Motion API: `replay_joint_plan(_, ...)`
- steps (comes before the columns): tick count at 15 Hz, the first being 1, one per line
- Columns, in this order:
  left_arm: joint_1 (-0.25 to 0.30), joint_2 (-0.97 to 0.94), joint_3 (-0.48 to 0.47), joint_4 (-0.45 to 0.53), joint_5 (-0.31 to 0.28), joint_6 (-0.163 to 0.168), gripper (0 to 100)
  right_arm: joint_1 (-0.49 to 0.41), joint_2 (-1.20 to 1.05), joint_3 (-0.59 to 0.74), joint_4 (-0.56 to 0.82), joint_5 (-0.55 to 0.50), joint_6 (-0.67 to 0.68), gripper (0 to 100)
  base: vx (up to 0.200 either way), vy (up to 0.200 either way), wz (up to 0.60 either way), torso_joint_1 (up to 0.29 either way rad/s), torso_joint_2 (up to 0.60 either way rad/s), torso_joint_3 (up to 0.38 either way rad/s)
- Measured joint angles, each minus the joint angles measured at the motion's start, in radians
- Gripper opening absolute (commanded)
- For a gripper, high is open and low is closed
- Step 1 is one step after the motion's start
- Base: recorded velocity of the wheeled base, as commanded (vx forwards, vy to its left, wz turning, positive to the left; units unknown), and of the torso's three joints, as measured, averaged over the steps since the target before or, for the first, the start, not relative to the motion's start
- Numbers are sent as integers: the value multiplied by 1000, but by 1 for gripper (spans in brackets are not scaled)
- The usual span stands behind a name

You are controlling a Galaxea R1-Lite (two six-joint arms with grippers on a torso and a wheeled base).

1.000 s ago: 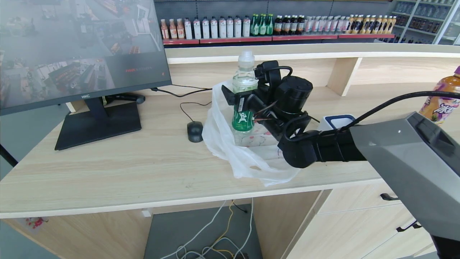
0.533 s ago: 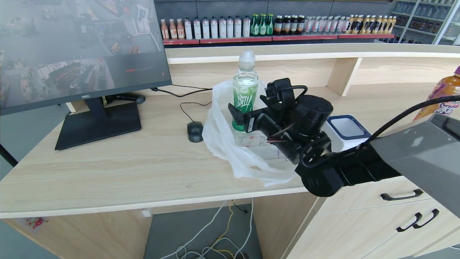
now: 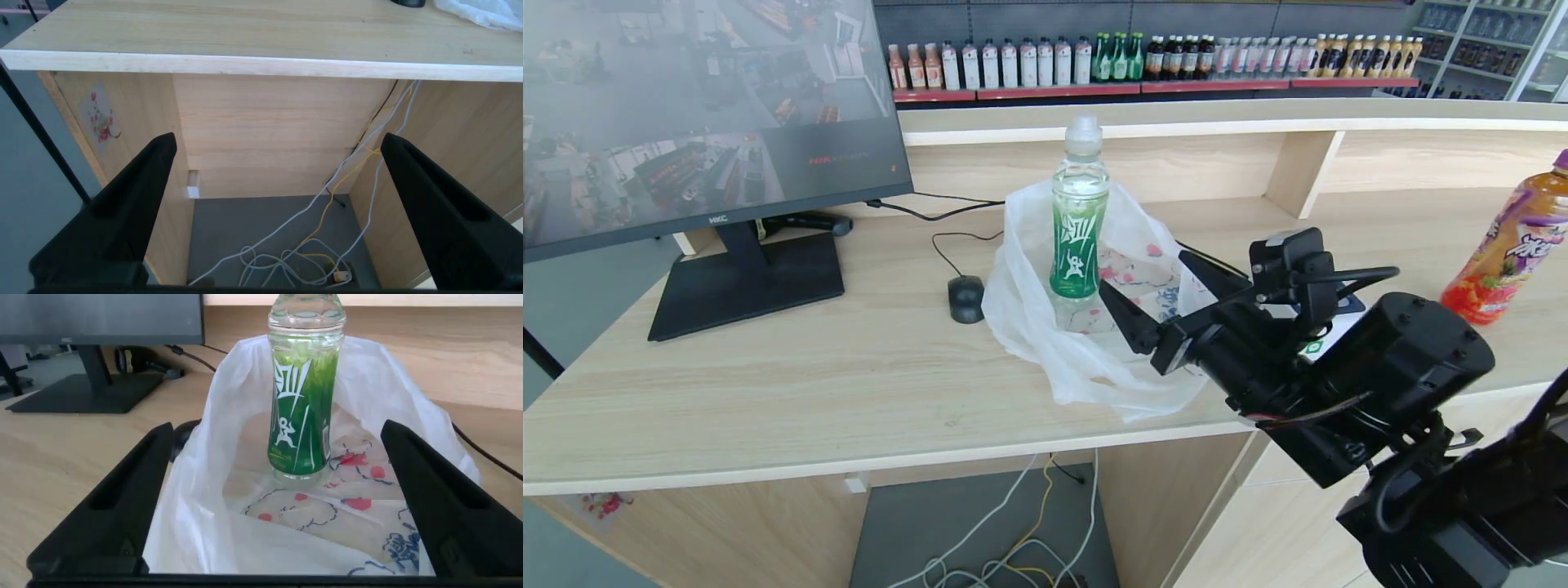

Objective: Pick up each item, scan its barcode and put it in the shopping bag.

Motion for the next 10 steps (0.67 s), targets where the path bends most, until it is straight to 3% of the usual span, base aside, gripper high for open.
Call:
replay_joint_plan(4, 0, 0, 0, 0, 0, 0, 100, 47, -88, 110, -10, 1, -23, 100, 0, 0, 0, 0, 0, 0)
replay_joint_plan(10, -1, 0, 0, 0, 0, 7, 100, 41, -142, 105, -10, 1, -23, 100, 0, 0, 0, 0, 0, 0)
